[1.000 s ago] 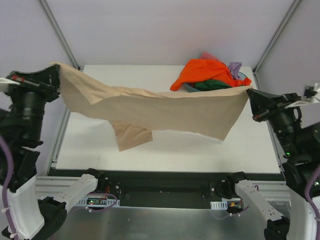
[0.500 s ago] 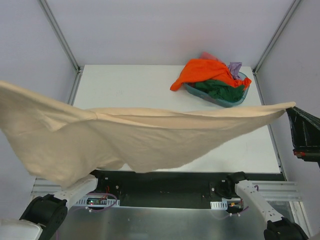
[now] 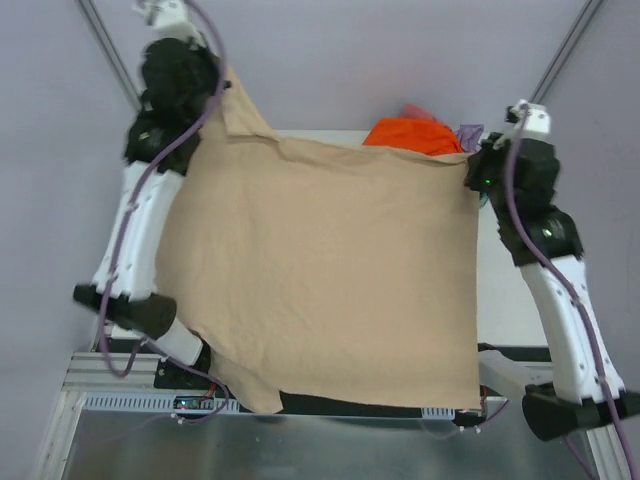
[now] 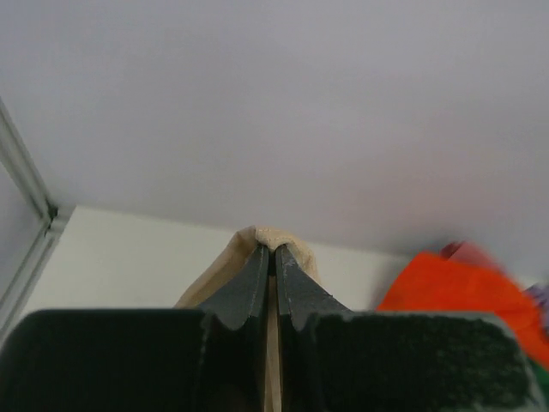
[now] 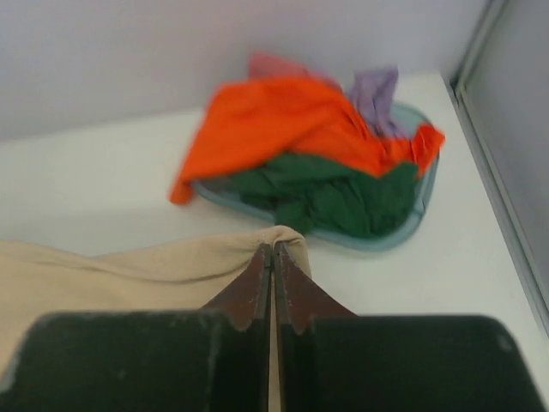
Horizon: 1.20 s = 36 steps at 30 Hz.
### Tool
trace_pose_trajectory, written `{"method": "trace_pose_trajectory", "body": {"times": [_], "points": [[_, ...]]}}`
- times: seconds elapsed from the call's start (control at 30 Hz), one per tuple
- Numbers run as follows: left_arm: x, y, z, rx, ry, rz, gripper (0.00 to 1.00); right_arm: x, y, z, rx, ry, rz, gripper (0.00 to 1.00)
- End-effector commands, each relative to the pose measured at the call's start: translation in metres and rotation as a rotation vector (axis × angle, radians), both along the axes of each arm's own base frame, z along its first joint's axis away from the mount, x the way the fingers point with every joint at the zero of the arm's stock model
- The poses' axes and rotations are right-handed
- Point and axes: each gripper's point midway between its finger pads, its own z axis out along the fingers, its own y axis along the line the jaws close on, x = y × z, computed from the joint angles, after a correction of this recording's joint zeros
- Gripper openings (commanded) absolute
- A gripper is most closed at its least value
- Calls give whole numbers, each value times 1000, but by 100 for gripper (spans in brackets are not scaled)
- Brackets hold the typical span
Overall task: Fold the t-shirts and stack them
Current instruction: Flatten out the tshirt, then fold the flattened tshirt in 1/3 of the way
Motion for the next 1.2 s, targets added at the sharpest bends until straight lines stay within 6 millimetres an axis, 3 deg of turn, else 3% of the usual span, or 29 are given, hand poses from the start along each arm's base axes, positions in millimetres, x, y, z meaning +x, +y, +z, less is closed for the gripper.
{"method": "trace_pose_trajectory", "body": {"times": [0.0,0.1,0.17,0.23,0.33,0.47,0.73,0.9,1.07,1.17], "points": [[92,-10,-135,117,278,15,0,58,-20,-71,-83,97,-148,1],[137,-18,-235,128,464,-17,0,92,-22,-146,-92,243,-155,1],[155,-26,-287,131,557,-63,0,110,-22,-193,-73,341,-146,1],[168,-30,-326,154,624,-72,0,123,-16,-224,-53,403,-107,1],[173,-29,-367,149,697,-75,0,136,-9,-254,-51,472,-76,1],[176,-25,-391,156,740,-70,0,146,-6,-269,-51,506,-62,1],[162,-18,-403,129,780,-42,0,148,-8,-272,-61,512,-75,1],[135,-9,-393,43,787,25,0,137,-12,-268,-77,519,-82,1],[91,8,-386,-41,794,131,0,125,-26,-262,-115,517,-125,1],[67,8,-381,-74,794,135,0,120,-29,-258,-113,526,-121,1]]}}
